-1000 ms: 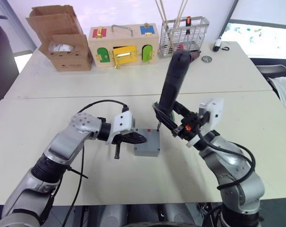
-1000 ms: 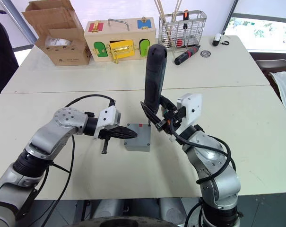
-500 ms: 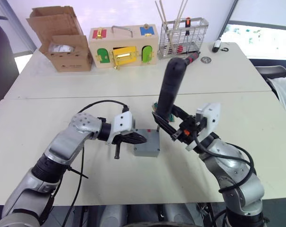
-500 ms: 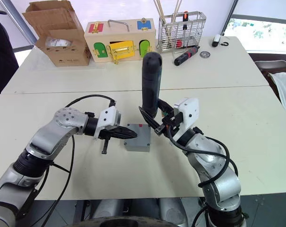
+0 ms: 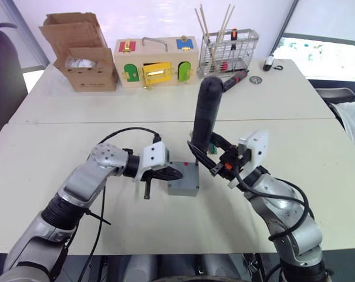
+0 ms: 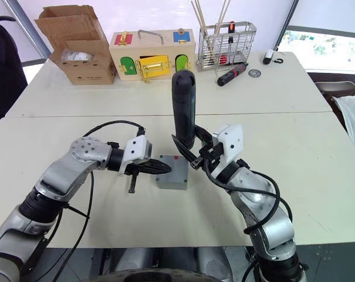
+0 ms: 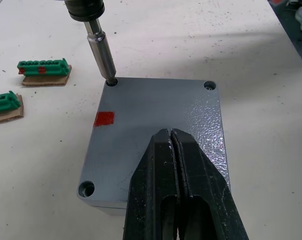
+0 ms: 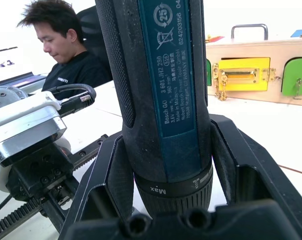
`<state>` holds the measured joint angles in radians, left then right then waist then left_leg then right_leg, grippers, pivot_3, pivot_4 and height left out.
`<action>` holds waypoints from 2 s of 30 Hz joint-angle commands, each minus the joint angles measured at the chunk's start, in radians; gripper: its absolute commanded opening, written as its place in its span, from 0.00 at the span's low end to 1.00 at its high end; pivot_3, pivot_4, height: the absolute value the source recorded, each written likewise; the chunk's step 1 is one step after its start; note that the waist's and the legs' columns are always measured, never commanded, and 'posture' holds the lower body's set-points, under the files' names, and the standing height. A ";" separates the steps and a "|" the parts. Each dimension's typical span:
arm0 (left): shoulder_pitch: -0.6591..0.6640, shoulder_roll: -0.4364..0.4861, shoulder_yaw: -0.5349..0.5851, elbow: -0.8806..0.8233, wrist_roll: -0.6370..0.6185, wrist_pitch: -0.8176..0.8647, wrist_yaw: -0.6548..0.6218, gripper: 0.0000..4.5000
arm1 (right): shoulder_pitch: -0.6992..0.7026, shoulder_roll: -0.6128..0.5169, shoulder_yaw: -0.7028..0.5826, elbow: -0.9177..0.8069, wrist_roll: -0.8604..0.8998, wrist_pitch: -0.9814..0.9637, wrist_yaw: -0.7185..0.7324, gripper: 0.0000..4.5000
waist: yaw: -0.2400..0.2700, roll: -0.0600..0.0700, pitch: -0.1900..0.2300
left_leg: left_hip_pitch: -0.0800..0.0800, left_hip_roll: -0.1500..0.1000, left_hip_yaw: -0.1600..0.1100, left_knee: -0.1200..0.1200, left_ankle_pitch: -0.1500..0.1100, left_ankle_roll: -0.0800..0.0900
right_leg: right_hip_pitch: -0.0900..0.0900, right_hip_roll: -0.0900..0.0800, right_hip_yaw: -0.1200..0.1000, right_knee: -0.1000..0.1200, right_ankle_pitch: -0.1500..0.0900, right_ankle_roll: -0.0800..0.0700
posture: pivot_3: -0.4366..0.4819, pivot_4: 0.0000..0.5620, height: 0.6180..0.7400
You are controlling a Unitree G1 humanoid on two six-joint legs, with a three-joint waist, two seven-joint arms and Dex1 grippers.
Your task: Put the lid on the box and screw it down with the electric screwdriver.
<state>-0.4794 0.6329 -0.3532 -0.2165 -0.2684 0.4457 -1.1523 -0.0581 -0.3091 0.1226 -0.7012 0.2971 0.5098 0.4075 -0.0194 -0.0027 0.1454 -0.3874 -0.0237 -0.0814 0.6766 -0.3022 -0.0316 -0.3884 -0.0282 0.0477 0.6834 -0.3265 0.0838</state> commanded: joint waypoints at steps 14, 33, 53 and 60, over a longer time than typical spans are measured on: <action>0.023 0.009 -0.031 0.007 0.033 0.014 0.005 0.00 | 0.054 -0.026 0.040 0.093 -0.005 0.044 0.007 0.41 | 0.003 -0.005 -0.010 | 0.005 0.000 0.000 -0.004 0.000 0.000 | 0.005 0.000 0.000 -0.003 0.000 0.000 | 0.48 0.27 1.00; 0.030 0.015 -0.034 0.004 0.044 0.007 0.002 0.00 | 0.089 -0.047 0.066 0.151 -0.028 -0.020 0.017 0.41 | 0.005 -0.005 -0.012 | 0.023 0.001 0.000 -0.016 -0.001 0.002 | 0.024 0.000 0.000 -0.019 0.000 0.000 | 0.48 0.27 1.00; 0.021 0.012 -0.032 0.015 0.045 0.009 0.001 0.00 | 0.097 -0.049 0.073 0.179 -0.047 -0.020 0.011 0.41 | 0.006 -0.006 -0.014 | 0.032 0.001 0.000 -0.028 -0.001 0.002 | 0.031 -0.002 0.000 -0.030 -0.001 -0.002 | 0.48 0.27 1.00; 0.024 0.008 -0.035 0.012 0.045 0.011 0.005 0.00 | 0.089 -0.050 0.064 0.166 -0.042 -0.022 0.011 0.41 | 0.006 -0.006 -0.014 | 0.032 0.001 0.000 -0.029 -0.002 0.002 | 0.032 -0.002 0.000 -0.031 -0.001 -0.002 | 0.48 0.27 1.00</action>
<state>-0.4669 0.6336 -0.3725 -0.2157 -0.2485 0.4454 -1.1513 -0.0238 -0.3363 0.1573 -0.6508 0.2775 0.4225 0.4146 -0.0133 -0.0091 0.1311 -0.3554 -0.0223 -0.0816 0.6473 -0.3037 -0.0297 -0.3566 -0.0306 0.0481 0.6519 -0.3275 0.0823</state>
